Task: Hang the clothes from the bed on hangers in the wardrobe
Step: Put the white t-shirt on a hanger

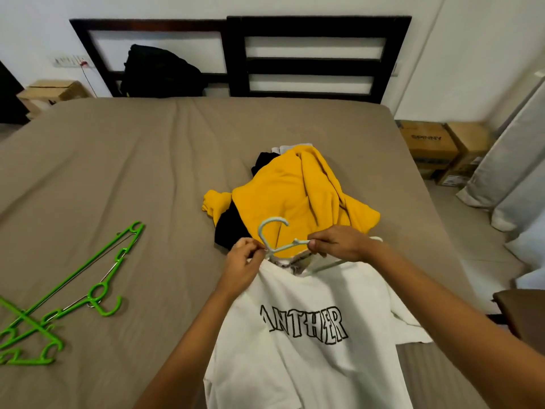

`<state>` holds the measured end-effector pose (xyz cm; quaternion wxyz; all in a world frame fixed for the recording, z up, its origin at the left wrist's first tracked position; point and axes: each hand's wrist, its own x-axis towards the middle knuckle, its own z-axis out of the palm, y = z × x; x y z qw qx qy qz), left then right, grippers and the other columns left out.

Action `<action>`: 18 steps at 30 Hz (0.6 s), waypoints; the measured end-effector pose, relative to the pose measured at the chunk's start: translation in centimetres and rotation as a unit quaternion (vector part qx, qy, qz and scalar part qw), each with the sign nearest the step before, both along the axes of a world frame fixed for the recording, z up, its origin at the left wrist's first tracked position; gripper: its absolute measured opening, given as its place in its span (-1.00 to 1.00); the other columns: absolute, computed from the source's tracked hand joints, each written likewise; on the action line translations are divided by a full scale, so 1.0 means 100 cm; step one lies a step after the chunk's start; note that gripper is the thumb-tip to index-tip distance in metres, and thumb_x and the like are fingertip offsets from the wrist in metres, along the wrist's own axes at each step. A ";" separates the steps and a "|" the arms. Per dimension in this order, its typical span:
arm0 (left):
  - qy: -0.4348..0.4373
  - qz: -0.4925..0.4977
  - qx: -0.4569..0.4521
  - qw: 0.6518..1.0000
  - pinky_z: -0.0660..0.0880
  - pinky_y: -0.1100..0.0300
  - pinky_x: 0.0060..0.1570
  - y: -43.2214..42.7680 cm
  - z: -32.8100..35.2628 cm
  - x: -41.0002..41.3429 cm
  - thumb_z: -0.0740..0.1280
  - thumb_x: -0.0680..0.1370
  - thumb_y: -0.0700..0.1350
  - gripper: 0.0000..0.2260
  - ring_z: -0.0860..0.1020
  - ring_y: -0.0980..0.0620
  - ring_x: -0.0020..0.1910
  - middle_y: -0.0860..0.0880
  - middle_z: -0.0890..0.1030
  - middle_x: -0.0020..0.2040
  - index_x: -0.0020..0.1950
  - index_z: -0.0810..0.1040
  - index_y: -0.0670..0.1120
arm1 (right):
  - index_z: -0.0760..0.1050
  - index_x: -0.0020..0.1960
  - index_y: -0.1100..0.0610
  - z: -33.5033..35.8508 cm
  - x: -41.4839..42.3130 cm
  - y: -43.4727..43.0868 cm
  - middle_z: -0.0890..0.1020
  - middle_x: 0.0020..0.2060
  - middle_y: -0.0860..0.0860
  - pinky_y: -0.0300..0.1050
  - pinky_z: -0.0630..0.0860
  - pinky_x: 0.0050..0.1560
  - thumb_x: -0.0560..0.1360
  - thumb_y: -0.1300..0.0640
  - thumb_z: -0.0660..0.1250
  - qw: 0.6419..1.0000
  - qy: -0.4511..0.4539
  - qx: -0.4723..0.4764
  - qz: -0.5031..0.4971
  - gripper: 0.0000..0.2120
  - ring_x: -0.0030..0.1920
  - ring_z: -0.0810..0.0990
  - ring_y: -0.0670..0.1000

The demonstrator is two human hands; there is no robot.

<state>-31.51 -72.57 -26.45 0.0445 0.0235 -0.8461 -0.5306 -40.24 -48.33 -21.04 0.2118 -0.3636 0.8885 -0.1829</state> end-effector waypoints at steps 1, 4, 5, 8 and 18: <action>-0.017 -0.012 0.011 1.000 0.36 0.26 -0.18 -0.002 0.001 0.002 0.22 0.57 -0.06 -0.83 0.44 0.14 -0.25 0.04 0.46 -0.24 -0.19 0.48 -0.07 | 0.40 -0.18 -0.12 -0.008 0.003 -0.010 0.50 -0.35 -0.12 -0.07 0.30 -0.28 0.60 -0.19 0.00 0.999 0.023 -0.008 -0.022 -0.69 -0.25 0.47 -0.09; -0.061 -0.046 0.013 0.997 0.41 0.34 -0.16 -0.012 -0.002 0.012 0.19 0.63 -0.06 -0.90 0.52 0.29 -0.21 0.13 0.57 -0.20 -0.01 0.48 0.00 | 0.51 0.02 -0.04 -0.037 0.010 -0.036 0.55 -0.12 -0.04 -0.09 0.15 -0.16 0.47 -0.41 -0.11 0.993 0.090 0.002 -0.075 -0.41 0.01 0.46 0.05; -0.060 -0.041 -0.007 0.997 0.42 0.35 -0.16 -0.016 -0.006 0.015 0.19 0.63 -0.09 -0.89 0.53 0.29 -0.20 0.12 0.61 -0.15 0.06 0.50 0.00 | 0.53 0.07 -0.04 -0.048 0.013 -0.040 0.53 -0.03 -0.02 -0.10 0.11 -0.10 0.42 -0.42 -0.04 0.984 0.117 -0.005 -0.134 -0.40 0.09 0.41 0.08; -0.057 0.020 -0.058 0.996 0.46 0.10 -0.16 -0.020 -0.016 0.020 0.18 0.63 -0.10 -0.83 0.57 0.06 -0.23 0.02 0.65 -0.14 0.09 0.54 -0.10 | 0.53 0.05 0.12 -0.070 0.036 -0.044 0.51 0.01 0.15 0.00 0.27 -0.02 0.32 -0.18 0.45 0.861 0.203 -0.126 -0.449 -0.54 0.07 0.41 0.21; -0.073 0.068 -0.156 0.983 0.29 0.14 -0.32 -0.028 -0.027 0.027 0.16 0.63 -0.15 -0.79 0.44 0.01 -0.39 -0.02 0.49 -0.38 0.00 0.57 -0.15 | 0.20 0.31 0.21 -0.114 0.080 -0.069 0.35 0.23 0.16 0.12 0.30 0.25 0.12 -0.22 0.51 0.800 -0.103 -0.103 -0.582 -0.04 0.29 0.31 0.21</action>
